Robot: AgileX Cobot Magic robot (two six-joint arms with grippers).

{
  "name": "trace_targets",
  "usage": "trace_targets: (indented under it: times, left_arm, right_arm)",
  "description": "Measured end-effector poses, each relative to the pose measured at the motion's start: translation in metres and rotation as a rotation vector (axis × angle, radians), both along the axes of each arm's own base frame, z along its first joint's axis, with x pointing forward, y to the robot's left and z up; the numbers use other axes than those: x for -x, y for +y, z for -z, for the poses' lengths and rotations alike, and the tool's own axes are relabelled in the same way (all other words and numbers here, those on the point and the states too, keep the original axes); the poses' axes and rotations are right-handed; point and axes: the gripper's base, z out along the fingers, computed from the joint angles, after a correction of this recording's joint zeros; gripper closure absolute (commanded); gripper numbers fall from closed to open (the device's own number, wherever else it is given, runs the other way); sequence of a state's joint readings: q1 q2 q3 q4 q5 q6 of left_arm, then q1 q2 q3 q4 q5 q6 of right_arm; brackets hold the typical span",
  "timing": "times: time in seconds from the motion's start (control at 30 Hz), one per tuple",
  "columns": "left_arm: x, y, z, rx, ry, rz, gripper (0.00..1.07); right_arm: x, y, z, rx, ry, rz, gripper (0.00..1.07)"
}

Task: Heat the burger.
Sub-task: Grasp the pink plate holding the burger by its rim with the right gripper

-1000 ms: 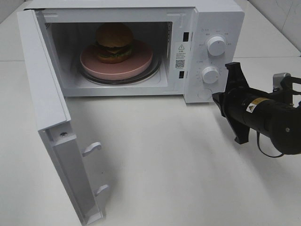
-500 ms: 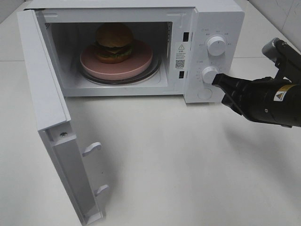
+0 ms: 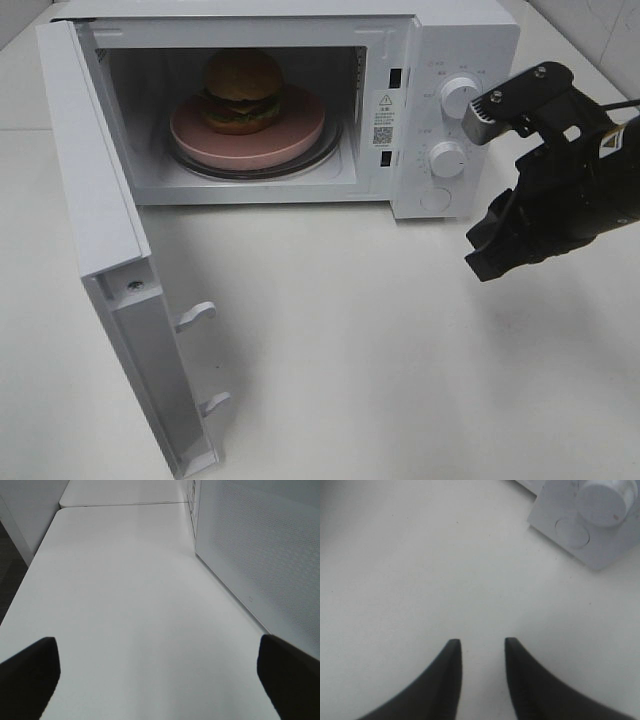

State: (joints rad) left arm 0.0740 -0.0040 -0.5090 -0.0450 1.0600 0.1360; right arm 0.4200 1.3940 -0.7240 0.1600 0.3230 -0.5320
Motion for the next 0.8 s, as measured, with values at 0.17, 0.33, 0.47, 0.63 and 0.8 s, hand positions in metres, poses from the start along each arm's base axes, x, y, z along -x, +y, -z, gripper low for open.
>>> trace_targets:
  times: [0.17, 0.33, 0.47, 0.63, 0.8]
  left_arm:
    - [0.000, 0.000, 0.000, 0.000, 0.000, 0.000, 0.02]
    - [0.000, 0.000, 0.000, 0.000, 0.000, 0.000, 0.02]
    - [0.000, 0.000, 0.000, 0.000, 0.000, 0.000, 0.02]
    - [0.000, 0.000, 0.000, 0.000, 0.000, 0.000, 0.02]
    - [0.000, 0.000, 0.000, 0.000, 0.000, 0.000, 0.02]
  right_arm:
    - [-0.001, 0.006, -0.006, 0.056, -0.054, -0.134, 0.06]
    - [0.001, 0.017, -0.005, 0.167, -0.044, -0.365, 0.07]
    - [-0.002, 0.027, 0.000, 0.240, 0.033, -0.524, 0.07]
    - [-0.023, 0.053, -0.001, 0.334, 0.123, -0.699, 0.09]
    - [-0.043, 0.082, -0.008, 0.370, 0.092, -0.793, 0.10]
